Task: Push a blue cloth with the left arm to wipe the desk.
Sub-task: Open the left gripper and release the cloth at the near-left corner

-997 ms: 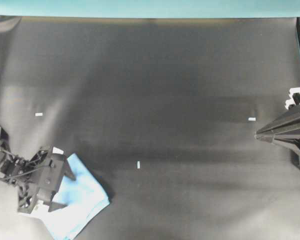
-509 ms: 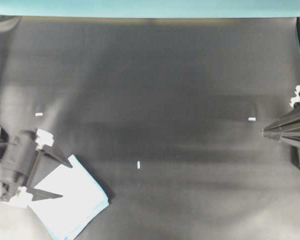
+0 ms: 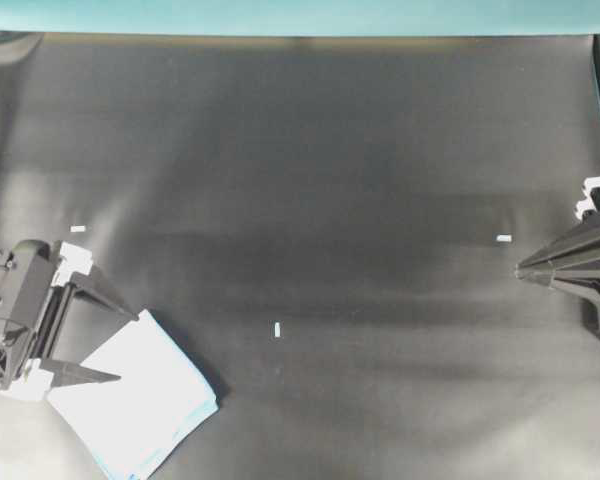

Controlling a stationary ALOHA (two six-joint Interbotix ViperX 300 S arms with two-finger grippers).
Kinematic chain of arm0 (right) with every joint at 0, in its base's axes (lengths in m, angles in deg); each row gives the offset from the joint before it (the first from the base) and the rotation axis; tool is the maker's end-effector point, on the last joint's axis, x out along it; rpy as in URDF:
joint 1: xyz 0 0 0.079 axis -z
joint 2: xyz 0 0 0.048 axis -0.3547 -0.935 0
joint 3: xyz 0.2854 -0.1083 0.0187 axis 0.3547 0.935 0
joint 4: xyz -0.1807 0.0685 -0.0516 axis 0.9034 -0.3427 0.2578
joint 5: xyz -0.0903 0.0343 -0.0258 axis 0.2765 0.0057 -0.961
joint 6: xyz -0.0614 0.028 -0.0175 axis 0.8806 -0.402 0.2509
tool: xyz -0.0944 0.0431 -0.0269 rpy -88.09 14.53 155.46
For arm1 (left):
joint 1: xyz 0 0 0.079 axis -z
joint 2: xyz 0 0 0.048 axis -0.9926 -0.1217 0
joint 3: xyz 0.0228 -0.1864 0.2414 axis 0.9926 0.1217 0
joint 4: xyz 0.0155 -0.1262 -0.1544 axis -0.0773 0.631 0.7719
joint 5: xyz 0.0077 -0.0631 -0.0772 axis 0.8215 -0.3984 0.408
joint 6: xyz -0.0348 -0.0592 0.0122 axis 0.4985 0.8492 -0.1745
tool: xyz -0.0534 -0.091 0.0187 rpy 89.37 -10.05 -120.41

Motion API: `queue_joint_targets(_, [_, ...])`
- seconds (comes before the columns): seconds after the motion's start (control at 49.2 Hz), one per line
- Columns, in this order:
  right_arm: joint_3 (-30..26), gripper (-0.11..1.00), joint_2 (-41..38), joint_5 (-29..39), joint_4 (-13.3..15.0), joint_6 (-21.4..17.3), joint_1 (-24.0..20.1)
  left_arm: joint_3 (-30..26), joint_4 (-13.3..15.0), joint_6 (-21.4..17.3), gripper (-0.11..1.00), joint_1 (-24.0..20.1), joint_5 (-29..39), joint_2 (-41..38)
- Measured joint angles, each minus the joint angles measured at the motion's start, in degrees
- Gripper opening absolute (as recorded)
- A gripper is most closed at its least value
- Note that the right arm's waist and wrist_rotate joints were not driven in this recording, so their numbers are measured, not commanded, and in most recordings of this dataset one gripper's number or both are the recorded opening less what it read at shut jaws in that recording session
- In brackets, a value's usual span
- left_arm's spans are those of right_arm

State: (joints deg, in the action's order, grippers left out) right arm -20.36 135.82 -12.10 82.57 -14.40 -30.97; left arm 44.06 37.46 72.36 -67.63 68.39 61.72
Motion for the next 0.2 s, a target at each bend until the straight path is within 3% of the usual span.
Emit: queue_joint_targets(0.203, [1.1, -0.01, 0.0, 6.9, 0.0, 0.1, 0.1, 2.0, 0.1, -3.3, 0.88, -0.1, -0.2, 1.0])
